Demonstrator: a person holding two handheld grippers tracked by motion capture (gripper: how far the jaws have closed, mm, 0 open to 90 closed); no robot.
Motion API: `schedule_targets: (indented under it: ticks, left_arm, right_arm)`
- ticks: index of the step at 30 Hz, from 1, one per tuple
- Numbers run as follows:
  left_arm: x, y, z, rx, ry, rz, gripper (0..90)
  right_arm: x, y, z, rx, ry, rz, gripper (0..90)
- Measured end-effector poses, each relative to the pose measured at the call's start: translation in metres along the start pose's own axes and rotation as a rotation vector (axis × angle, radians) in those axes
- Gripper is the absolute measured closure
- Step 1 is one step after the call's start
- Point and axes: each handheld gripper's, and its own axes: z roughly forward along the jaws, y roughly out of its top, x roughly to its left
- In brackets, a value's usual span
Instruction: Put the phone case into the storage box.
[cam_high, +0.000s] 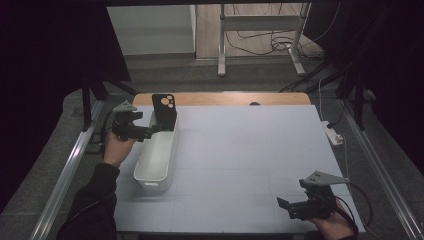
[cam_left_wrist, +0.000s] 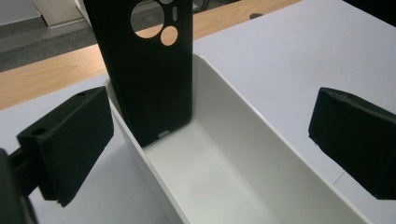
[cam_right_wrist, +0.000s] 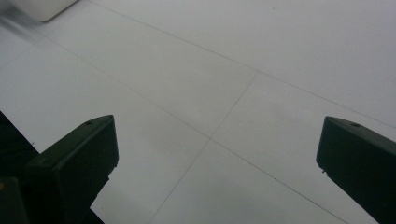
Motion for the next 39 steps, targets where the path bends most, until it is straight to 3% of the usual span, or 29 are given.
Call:
schedule_targets:
  ticks: [6, 11, 17, 29, 39]
  left_arm:
    - [-0.008, -0.001, -0.001, 0.026, 0.000, 0.038, 0.3]
    - [-0.012, -0.001, -0.003, 0.026, -0.045, 0.035, 1.6]
    - [-0.018, -0.003, -0.007, 0.014, -0.046, 0.037, 0.4]
    - [-0.030, -0.009, -0.018, -0.012, -0.072, -0.004, 0.0]
    - [-0.039, -0.016, -0.030, -0.024, -0.077, -0.014, 0.0]
  right_arm:
    - [0.000, 0.000, -0.001, -0.009, -0.002, 0.004, 0.0]
    - [-0.001, -0.001, -0.001, -0.014, -0.004, 0.009, 0.0]
    - [-0.001, -0.001, -0.002, -0.015, -0.011, 0.013, 0.0]
    - [0.000, 0.000, -0.002, -0.013, -0.008, 0.004, 0.0]
    - [0.001, 0.000, -0.001, -0.013, -0.009, 0.003, 0.0]
